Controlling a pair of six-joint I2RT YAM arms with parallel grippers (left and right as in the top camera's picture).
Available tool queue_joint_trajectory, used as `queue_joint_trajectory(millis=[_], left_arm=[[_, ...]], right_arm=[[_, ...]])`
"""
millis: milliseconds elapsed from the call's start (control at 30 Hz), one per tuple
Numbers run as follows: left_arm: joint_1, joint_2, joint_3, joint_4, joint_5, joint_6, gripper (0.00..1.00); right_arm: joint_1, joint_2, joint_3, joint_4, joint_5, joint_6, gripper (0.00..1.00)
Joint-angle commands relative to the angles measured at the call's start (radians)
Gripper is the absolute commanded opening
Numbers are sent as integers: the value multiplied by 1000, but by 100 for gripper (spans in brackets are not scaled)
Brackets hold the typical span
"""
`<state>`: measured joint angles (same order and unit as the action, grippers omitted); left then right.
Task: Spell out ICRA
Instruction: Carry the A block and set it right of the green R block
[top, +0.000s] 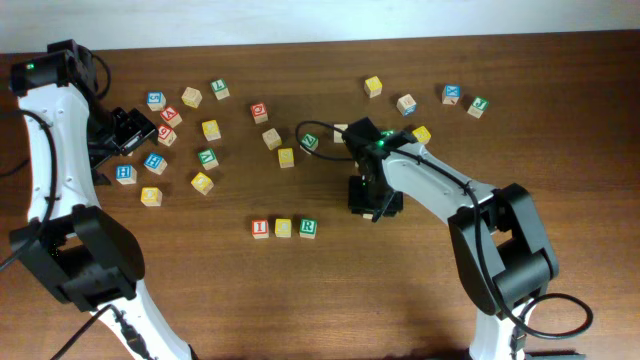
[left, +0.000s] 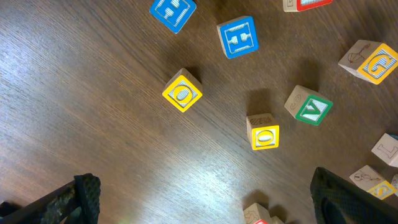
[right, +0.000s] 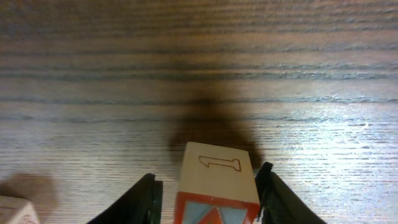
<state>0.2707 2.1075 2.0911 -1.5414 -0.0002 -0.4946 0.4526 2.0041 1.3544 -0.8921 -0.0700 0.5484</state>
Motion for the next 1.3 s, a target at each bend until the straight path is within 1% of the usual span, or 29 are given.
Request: queue_joint_trajectory(millis=[0, 67, 167, 200, 300, 433, 533, 600, 700, 933, 1033, 1100, 1167, 1233, 1267], left_arm=[[3, -15, 14, 0, -3, 2, 99], [3, -15, 14, 0, -3, 2, 99], [3, -15, 14, 0, -3, 2, 99], [3, -15, 14, -1, -3, 2, 99], [3, -15, 14, -1, -4, 2, 99], [3, -15, 14, 0, -3, 2, 99], [3, -15, 14, 0, -3, 2, 99], [3, -15, 14, 0, -3, 2, 99], [3, -15, 14, -1, -4, 2, 99], [3, -15, 14, -1, -3, 2, 99], [3, -15, 14, -1, -3, 2, 99], [3, -15, 14, -1, -4, 2, 99], [3, -15, 14, 0, -4, 2, 99], [3, -15, 14, 0, -3, 2, 99], [3, -15, 14, 0, -4, 2, 99]], right_arm=[[5, 2, -10, 11, -1, 5, 36], [5, 2, -10, 26, 2, 5, 30], [5, 2, -10, 41, 3, 3, 28], [5, 2, -10, 47, 2, -17, 28], [6, 1, -10, 30, -5, -22, 23], [32, 0, -9, -38, -160, -66, 24], [102, 0, -9, -45, -159, -58, 23], [151, 0, -9, -16, -132, 6, 22], [177, 1, -10, 6, -68, 43, 23], [177, 2, -10, 95, -77, 29, 23], [185, 2, -10, 93, -76, 30, 23], [200, 2, -10, 89, -76, 37, 24], [208, 2, -10, 88, -75, 36, 32], [208, 2, -10, 88, -76, 36, 33], [208, 2, -10, 88, -76, 36, 36]])
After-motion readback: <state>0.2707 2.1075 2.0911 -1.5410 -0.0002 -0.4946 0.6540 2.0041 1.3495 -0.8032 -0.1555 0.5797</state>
